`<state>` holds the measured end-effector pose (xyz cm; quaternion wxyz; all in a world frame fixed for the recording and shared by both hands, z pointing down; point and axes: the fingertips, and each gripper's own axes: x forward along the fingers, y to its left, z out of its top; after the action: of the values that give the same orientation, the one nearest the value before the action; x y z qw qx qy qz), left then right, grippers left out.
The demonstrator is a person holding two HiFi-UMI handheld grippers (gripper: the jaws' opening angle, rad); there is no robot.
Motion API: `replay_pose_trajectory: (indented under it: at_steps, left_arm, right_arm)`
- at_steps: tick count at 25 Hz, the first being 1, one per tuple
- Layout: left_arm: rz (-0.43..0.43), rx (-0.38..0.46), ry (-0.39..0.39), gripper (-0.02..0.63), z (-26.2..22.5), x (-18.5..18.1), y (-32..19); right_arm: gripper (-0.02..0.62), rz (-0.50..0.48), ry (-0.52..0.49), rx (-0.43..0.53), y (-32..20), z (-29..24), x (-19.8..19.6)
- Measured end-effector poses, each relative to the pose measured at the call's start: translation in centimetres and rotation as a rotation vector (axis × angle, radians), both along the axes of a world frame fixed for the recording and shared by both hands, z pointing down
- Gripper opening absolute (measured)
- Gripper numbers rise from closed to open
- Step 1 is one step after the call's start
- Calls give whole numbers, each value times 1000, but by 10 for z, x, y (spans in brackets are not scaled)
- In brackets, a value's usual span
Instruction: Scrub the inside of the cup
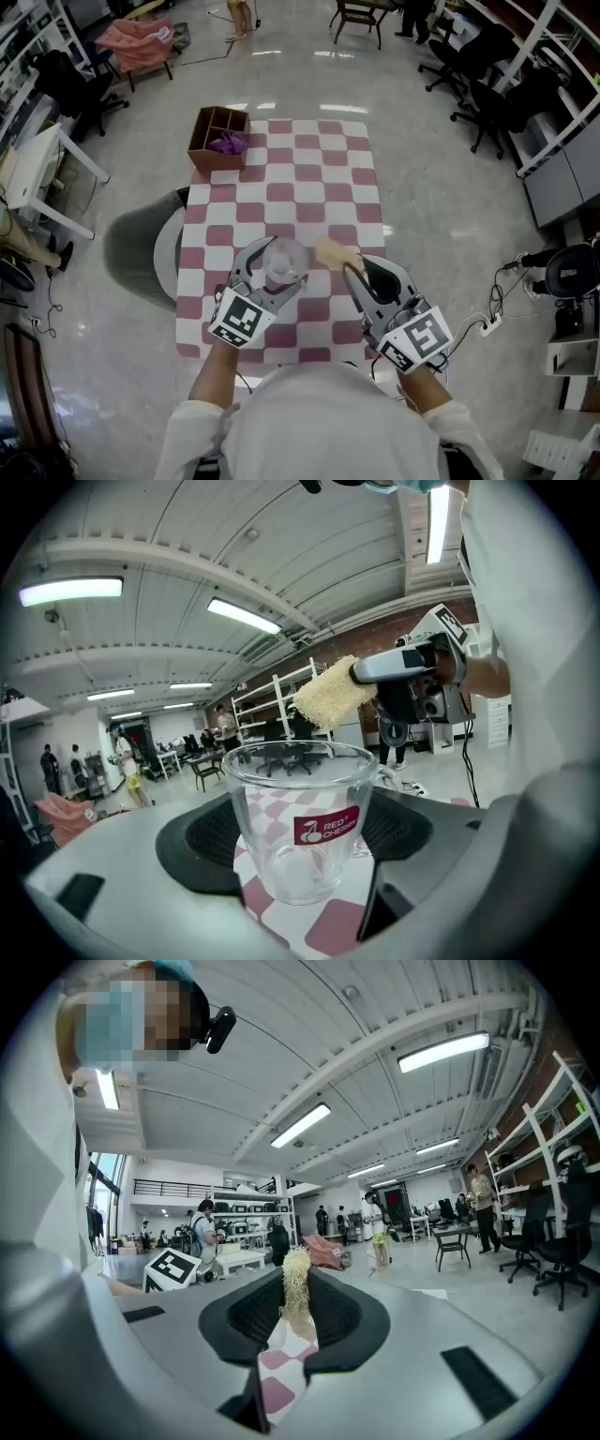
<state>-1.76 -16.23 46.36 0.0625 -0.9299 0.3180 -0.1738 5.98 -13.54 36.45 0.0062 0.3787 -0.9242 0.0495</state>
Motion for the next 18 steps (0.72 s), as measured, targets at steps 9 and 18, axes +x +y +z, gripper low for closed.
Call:
replay_pose_trajectory:
  at_steps: [9,18]
  left_arm:
    - [-48,22,-150,374,4,-5,17]
    - [-81,28,-213,374,2,-8,25]
  right_arm:
    - [87,-137,70,34,18,-6,-40]
    - [87,-225,191,27,23,9,-66]
